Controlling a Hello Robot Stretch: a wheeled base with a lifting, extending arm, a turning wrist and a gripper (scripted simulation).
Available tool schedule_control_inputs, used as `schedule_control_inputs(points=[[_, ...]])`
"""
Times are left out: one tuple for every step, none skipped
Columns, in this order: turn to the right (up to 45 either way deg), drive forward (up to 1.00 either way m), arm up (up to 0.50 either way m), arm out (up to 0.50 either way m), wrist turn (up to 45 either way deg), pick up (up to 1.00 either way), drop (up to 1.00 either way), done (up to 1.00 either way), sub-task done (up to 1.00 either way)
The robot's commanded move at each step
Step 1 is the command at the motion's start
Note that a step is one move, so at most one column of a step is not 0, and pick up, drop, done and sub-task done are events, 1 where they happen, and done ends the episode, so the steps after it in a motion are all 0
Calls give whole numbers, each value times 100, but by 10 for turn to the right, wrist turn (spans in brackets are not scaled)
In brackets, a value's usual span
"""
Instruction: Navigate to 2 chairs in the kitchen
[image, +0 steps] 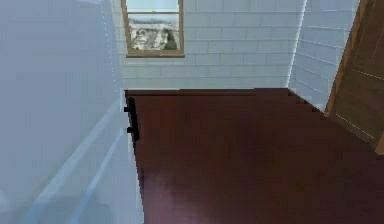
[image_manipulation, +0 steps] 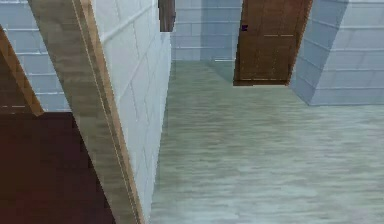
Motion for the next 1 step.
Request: schedule_control_inputs(points=[[0,100,0,0,0,0,0,0,0]])
